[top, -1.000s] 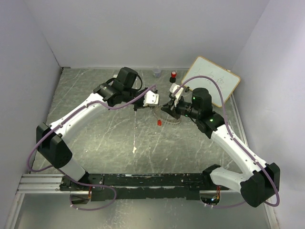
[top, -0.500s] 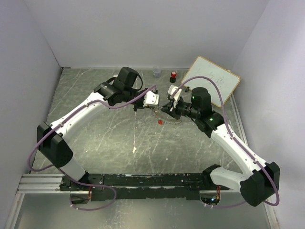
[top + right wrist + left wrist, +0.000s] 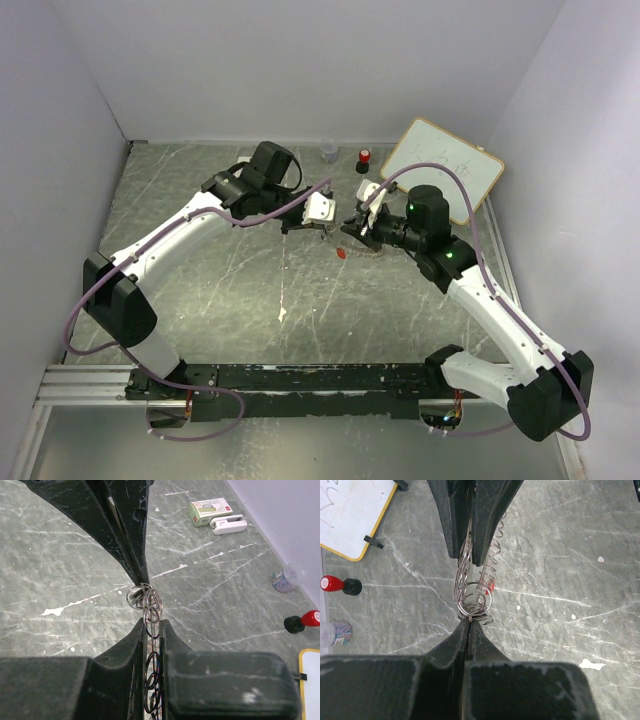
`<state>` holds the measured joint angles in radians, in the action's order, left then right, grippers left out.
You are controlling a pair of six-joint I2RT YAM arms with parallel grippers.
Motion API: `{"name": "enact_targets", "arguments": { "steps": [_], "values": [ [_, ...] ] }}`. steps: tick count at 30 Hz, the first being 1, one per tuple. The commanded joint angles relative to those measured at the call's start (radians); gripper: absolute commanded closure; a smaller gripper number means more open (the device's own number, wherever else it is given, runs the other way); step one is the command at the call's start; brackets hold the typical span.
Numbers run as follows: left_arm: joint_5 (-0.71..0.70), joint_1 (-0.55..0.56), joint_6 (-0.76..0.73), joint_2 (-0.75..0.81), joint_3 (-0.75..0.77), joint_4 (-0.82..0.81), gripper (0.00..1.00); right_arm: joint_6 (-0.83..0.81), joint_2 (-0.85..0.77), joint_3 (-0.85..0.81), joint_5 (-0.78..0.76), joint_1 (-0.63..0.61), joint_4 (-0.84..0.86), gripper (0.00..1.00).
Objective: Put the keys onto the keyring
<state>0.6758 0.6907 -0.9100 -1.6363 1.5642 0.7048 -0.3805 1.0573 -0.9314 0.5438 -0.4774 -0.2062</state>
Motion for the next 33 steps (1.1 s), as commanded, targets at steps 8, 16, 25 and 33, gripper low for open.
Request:
{"name": "enact_targets", "arguments": {
  "steps": [8, 16, 25, 33],
  "values": [
    [0.032, -0.002, -0.026, 0.009, 0.034, 0.007, 0.93, -0.003, -0.005, -0.042, 0.009, -0.001, 0.024, 1.0],
    [0.013, -0.003, -0.023, 0.03, 0.021, -0.001, 0.93, 0.01, 0.017, -0.063, -0.041, 0.0, -0.025, 1.0],
    [0.011, -0.005, -0.028, 0.049, 0.018, 0.0, 0.93, 0.022, 0.032, -0.101, -0.064, 0.0, -0.047, 1.0],
    [0.014, -0.006, -0.032, 0.051, 0.016, -0.003, 0.93, 0.018, 0.04, -0.11, -0.051, 0.001, -0.053, 1.0]
  ]
}}
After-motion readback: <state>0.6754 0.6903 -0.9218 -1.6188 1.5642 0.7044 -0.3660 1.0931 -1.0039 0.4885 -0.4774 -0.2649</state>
